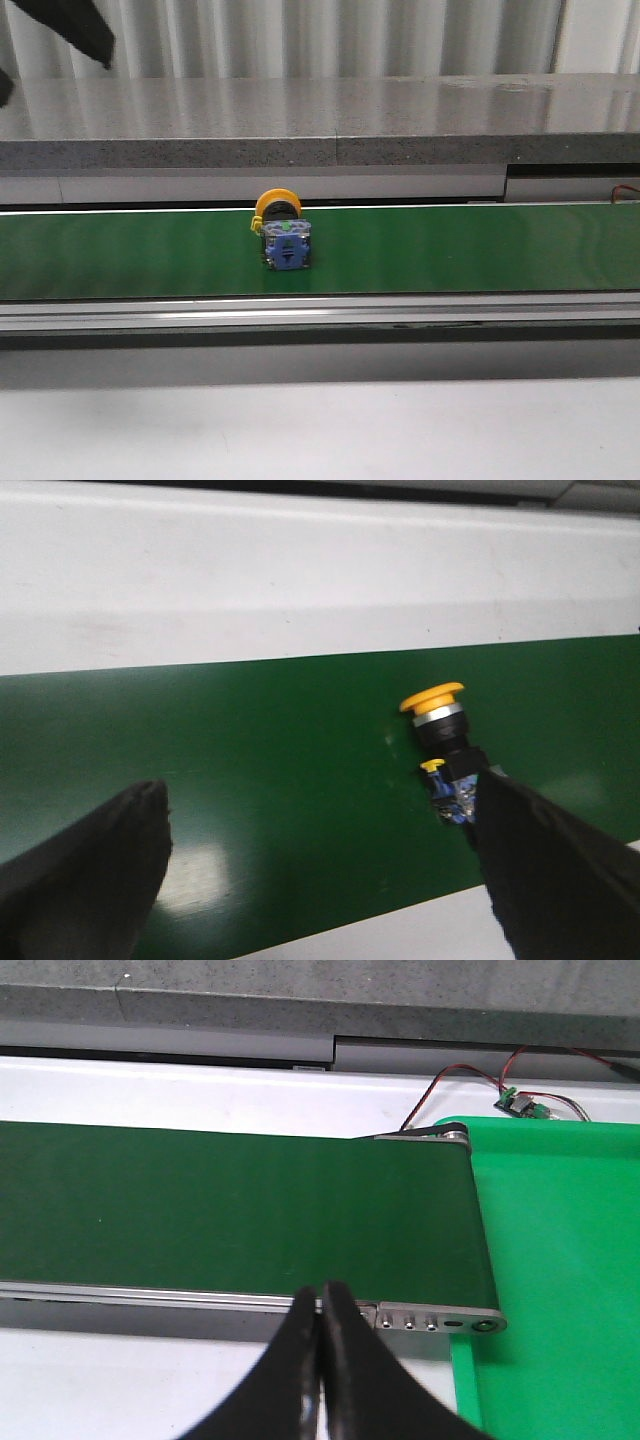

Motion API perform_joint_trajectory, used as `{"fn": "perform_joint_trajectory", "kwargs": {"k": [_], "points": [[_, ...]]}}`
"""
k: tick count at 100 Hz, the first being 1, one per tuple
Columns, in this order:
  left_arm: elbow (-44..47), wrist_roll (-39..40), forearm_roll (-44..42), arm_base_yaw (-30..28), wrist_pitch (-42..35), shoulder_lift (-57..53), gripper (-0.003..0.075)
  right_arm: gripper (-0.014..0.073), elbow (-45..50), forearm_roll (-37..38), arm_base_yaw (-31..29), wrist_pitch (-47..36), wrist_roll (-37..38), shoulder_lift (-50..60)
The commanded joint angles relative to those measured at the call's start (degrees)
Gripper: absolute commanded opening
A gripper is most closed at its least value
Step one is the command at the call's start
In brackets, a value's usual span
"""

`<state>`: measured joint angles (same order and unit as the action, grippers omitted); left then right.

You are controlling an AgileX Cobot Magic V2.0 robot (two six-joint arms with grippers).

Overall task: Move button from right to left
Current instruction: 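Grasp the yellow push button off the belt with the left gripper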

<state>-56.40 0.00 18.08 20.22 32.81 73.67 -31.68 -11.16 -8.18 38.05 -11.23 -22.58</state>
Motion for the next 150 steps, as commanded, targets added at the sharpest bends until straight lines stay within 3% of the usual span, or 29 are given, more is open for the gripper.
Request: {"fn": "perform_joint_trajectory", "kwargs": {"k": [1, 16, 45, 102, 109, 116, 133, 150], "points": [[-3.5, 1.5, 1.3, 3.1, -3.6, 2.5, 0.0584, -0.0067, -1.4, -0.5, 0.0, -3.7, -0.4, -0.3], [-6.9, 5.0, -2.6, 7.4, -3.0, 8.7, 0.0584, -0.0067, -1.4, -0.5, 0.0, -3.7, -0.4, -0.3], [-13.2, 18.6, -18.1, 13.9, -0.5, 16.4, 0.0584, -0.0067, -1.4, -0.5, 0.0, -3.7, -0.4, -0.3], [-15.4, 20.0, -20.8, 13.3, 4.6, 24.7, 0.0576, -0.0067, -1.4, -0.5, 0.0, -3.7, -0.4, -0.3], [-15.4, 20.6, -21.3, 13.3, 4.9, 25.3, 0.0531, -0.0067, -1.4, -0.5, 0.0, -3.7, -0.4, -0.3], [-15.4, 20.6, -21.6, 13.3, 5.1, 25.3, 0.0421, -0.0067, -1.4, -0.5, 0.0, -3.7, -0.4, -0.3], [-15.5, 21.9, -25.1, 13.3, 5.4, 22.9, -0.0024, -0.0067, -1.4, -0.5, 0.0, -3.7, -0.4, -0.3], [-15.4, 22.0, -30.6, 13.1, 8.3, 17.7, -0.002, -0.0067, -1.4, -0.5, 0.0, -3.7, -0.4, -0.3]]}}
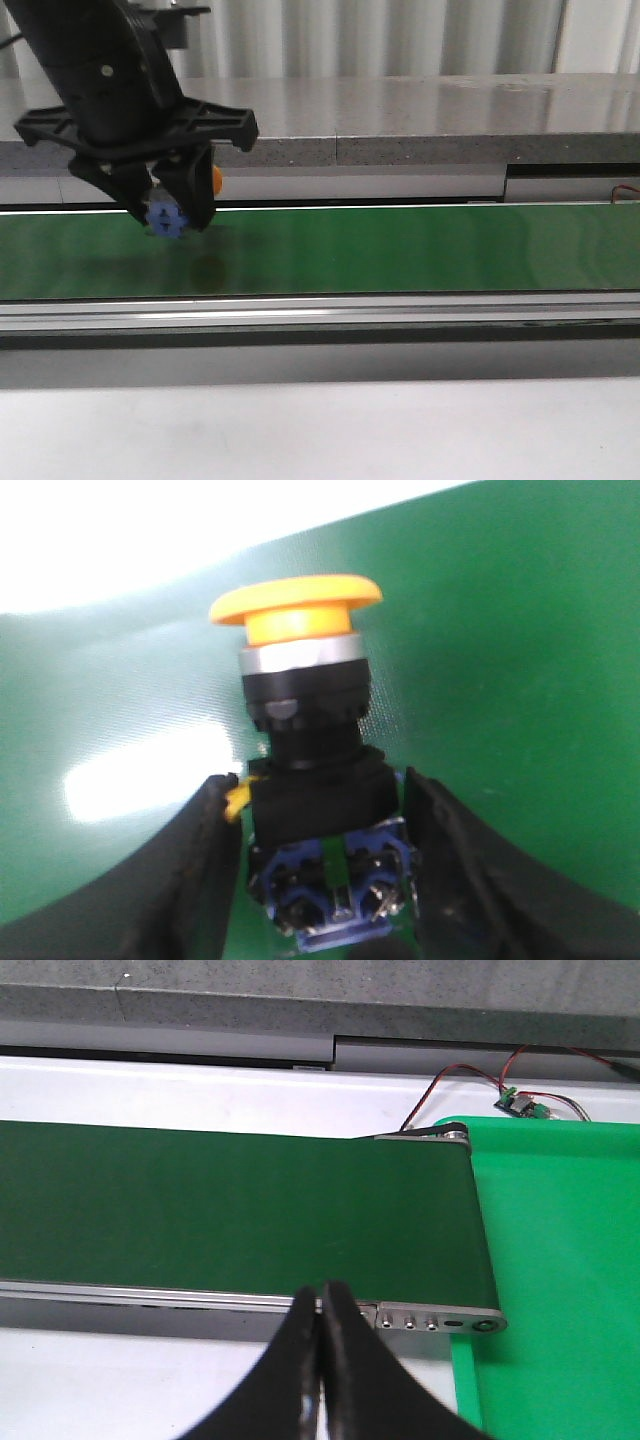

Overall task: Move button from right to left
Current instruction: 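Grasp the yellow push button off the belt with the left gripper, then carry the held button with the left gripper over the blue tray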

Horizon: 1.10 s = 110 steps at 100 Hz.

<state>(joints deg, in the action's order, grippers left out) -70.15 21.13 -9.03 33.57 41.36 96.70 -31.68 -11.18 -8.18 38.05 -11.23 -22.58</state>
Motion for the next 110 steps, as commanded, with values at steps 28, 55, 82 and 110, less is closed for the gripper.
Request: {"fn": "perform_joint_trajectory", "kwargs": {"k": [28, 55, 82, 110], "points": [[7.2, 0.9, -7.3, -9.4, 0.1, -15.5, -0.002, -0.0067, -1.4, -0.5, 0.0, -3.7, -0.4, -0.3], [18.7, -1.4, -10.4, -28.3, -5.6, -26.0, -0.002, -0.0067, -1.4, -0.5, 0.0, -3.7, -0.4, -0.3], [19.3, -2.8, -11.3, -45.3, -13.2, -25.2, -0.002, -0.0067, -1.4, -0.5, 0.0, -3.7, -0.4, -0.3], [19.2, -3.4, -12.1, -49.8, -22.4, -15.1, -0.002, -0.0067, -1.4, -0.5, 0.0, -3.7, -0.4, -0.3]]}}
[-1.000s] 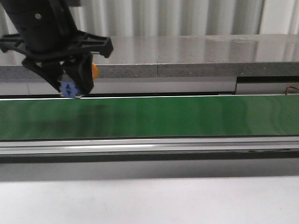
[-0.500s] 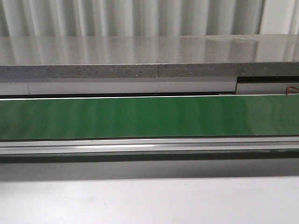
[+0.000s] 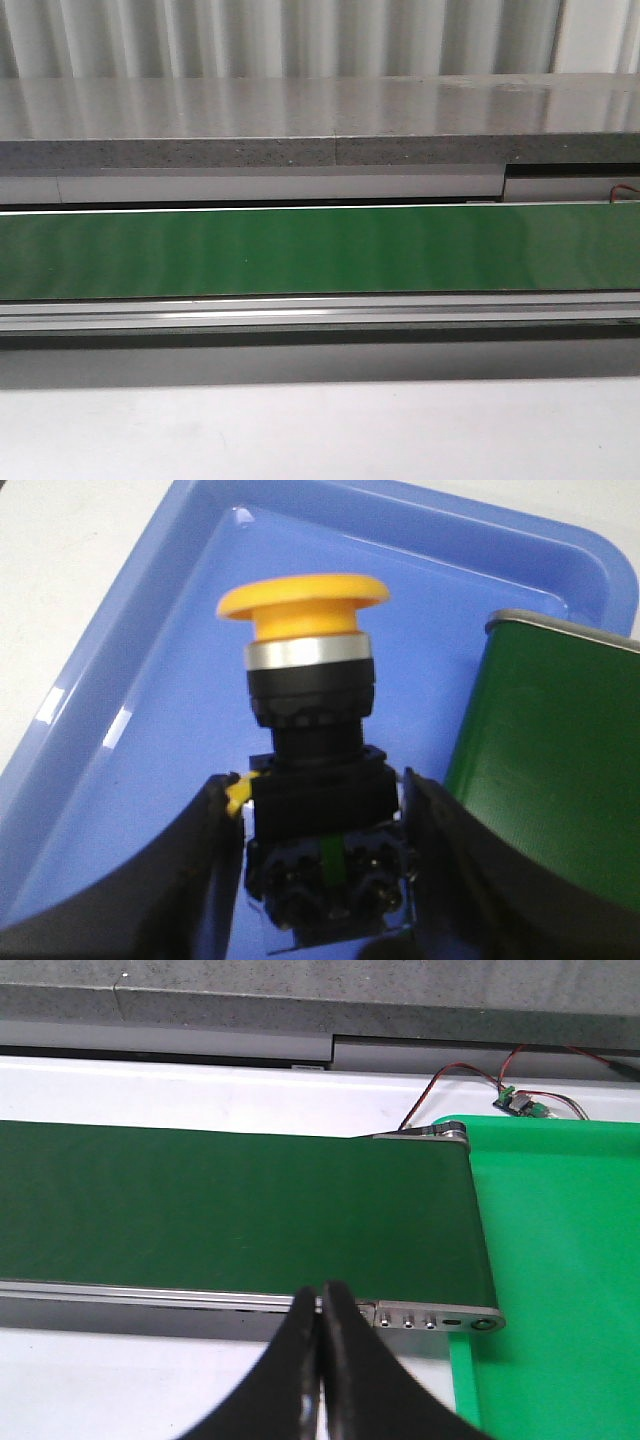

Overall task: Move button from right to left
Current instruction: 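Carry the held button with the left gripper over the blue tray, then lower the button into the blue tray, open and withdraw the left gripper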

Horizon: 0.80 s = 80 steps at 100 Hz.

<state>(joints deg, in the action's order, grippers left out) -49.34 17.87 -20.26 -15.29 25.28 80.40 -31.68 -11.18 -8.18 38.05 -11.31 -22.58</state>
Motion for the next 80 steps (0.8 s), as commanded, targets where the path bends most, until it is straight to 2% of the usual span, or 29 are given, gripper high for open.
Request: {"fn": "perform_joint_trajectory", "kwargs": {"k": [1, 31, 68, 80], "points": [[-1.8, -0.1, -0.8, -1.1, -6.7, 1.7, -0.002, -0.0067, -1.4, -0.5, 0.0, -3.7, -0.3, -0.3], [-4.5, -0.2, -0.5, -1.9, -8.4, 10.3, -0.002, -0.0067, -1.4, -0.5, 0.0, -3.7, -0.3, -0.3], [-4.8, -2.2, 3.6, -1.9, -8.9, 14.9, -0.0019, -0.0067, -1.4, -0.5, 0.0, -3.7, -0.3, -0.3], [-4.8, -3.7, 5.6, -1.9, -8.8, 16.0, 0.0024, -0.0067, -1.4, -0.5, 0.0, -3.7, -0.3, -0.3]]}}
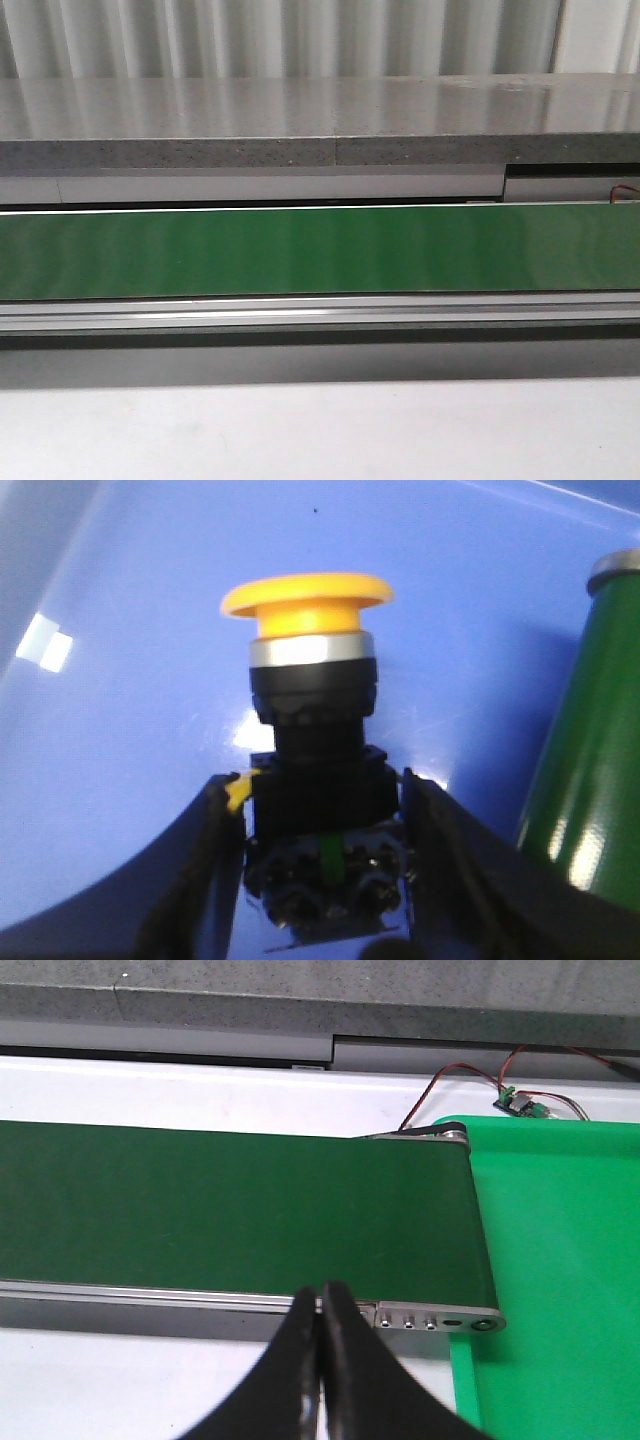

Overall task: Move button from right to left
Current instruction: 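Lower the button into the blue tray, open and withdraw the left gripper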

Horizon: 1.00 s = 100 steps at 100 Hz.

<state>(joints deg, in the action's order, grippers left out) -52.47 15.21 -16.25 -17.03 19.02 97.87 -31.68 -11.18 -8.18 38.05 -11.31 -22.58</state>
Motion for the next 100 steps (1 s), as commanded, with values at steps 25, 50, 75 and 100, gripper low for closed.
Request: {"fn": "perform_joint_trajectory", "kwargs": {"k": [25, 50, 75, 100], "points": [[-1.7, -1.6, 2.2, -0.2, -0.9, -0.8, 0.0351, -0.0067, -1.4, -0.5, 0.0, -3.7, -0.3, -0.3], [-1.7, -1.6, 2.5, -0.2, -0.5, -0.8, 0.0443, -0.0067, -1.4, -0.5, 0.0, -3.7, -0.3, -0.3], [-1.7, -1.6, 3.0, -0.2, -0.2, -2.3, 0.0443, -0.0067, -1.4, -0.5, 0.0, -3.7, -0.3, -0.3], [-1.7, -1.6, 3.1, 0.5, -1.6, -12.3, 0.0442, -0.0067, -1.4, -0.5, 0.0, -3.7, -0.3, -0.3]]}}
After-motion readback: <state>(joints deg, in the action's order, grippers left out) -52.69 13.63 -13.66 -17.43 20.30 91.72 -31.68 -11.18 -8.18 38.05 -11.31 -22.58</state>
